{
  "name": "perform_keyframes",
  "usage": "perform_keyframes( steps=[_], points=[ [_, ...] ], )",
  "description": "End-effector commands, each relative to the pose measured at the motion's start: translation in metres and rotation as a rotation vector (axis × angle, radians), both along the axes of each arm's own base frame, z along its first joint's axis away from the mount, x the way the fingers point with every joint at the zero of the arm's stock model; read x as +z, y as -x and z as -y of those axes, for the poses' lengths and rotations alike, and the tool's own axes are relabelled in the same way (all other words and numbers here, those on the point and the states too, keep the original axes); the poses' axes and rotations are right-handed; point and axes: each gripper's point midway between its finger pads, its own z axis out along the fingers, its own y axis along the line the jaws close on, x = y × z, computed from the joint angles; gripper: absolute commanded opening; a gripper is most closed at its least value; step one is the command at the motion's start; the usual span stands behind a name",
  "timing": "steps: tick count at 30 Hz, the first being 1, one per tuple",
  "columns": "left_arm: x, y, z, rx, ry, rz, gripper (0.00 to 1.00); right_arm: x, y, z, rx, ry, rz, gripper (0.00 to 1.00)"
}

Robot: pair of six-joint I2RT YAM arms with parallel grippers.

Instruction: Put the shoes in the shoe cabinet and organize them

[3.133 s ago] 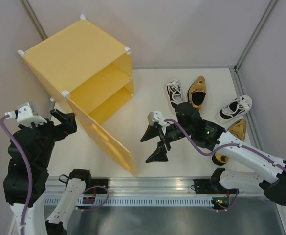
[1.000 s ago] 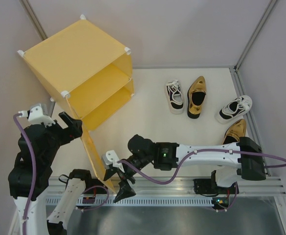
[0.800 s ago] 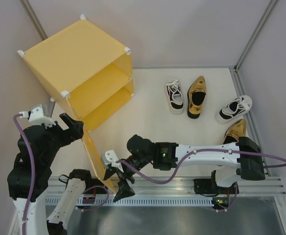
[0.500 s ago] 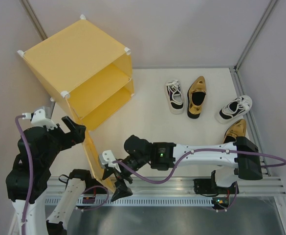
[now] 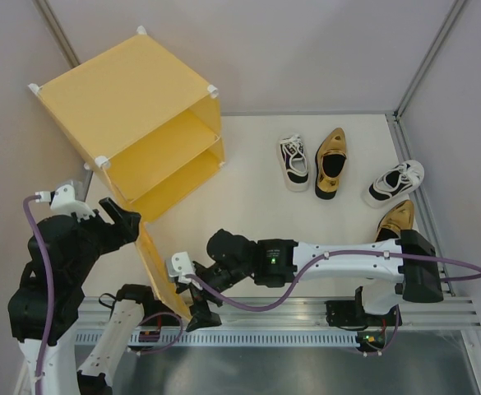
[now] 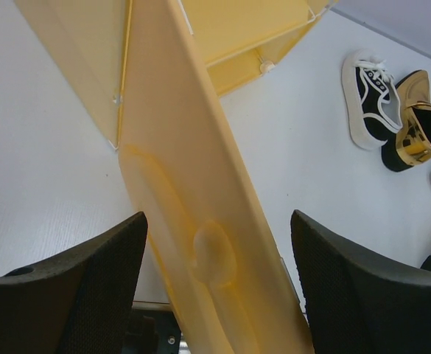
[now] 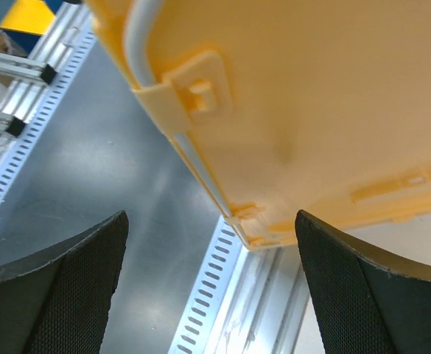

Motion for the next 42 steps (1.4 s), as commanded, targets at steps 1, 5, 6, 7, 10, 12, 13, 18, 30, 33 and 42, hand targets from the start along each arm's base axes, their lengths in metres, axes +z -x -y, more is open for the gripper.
perform_keyframes(
  steps=[1, 5, 6, 7, 10, 12, 13, 18, 30, 33, 42],
  points=[
    [-0.004, 0.009, -0.012, 0.045, -0.042, -0.031, 0.81, 0.031, -0.026, 0.005, -0.147, -0.046, 0.103, 0.98],
    [-0.003, 0.003, -0.010, 0.039, -0.037, -0.029, 0.82, 0.043, -0.062, 0.022, -0.345, -0.027, 0.180, 0.98],
    [-0.002, 0.001, -0.009, 0.039, -0.036, -0.027, 0.83, 0.049, -0.074, 0.030, -0.418, -0.025, 0.199, 0.98],
    [-0.001, 0.001, -0.009, 0.035, -0.034, -0.025, 0.83, 0.054, -0.080, 0.034, -0.453, -0.026, 0.206, 0.98],
    [0.000, -0.003, -0.007, 0.031, -0.032, -0.022, 0.85, 0.066, -0.112, 0.056, -0.630, -0.014, 0.239, 0.98],
    [0.000, -0.004, -0.007, 0.028, -0.031, -0.022, 0.86, 0.068, -0.135, 0.072, -0.741, 0.004, 0.262, 0.98],
    [0.000, -0.005, -0.006, 0.023, -0.029, -0.021, 0.86, 0.071, -0.153, 0.086, -0.848, 0.007, 0.290, 0.98],
    [0.001, -0.007, -0.003, 0.014, -0.021, -0.015, 0.86, 0.060, -0.224, 0.141, -1.148, 0.089, 0.304, 0.98],
    [-0.005, -0.011, -0.001, 0.001, -0.017, -0.022, 0.88, -0.021, -0.392, 0.261, -1.676, 0.305, 0.146, 0.86],
    [-0.006, -0.012, 0.001, -0.005, -0.011, -0.021, 0.88, -0.036, -0.425, 0.278, -1.750, 0.317, 0.092, 0.83],
    [-0.002, -0.012, 0.002, -0.009, -0.005, -0.009, 0.88, -0.089, -0.495, 0.322, -1.884, 0.380, -0.041, 0.71]
  ],
)
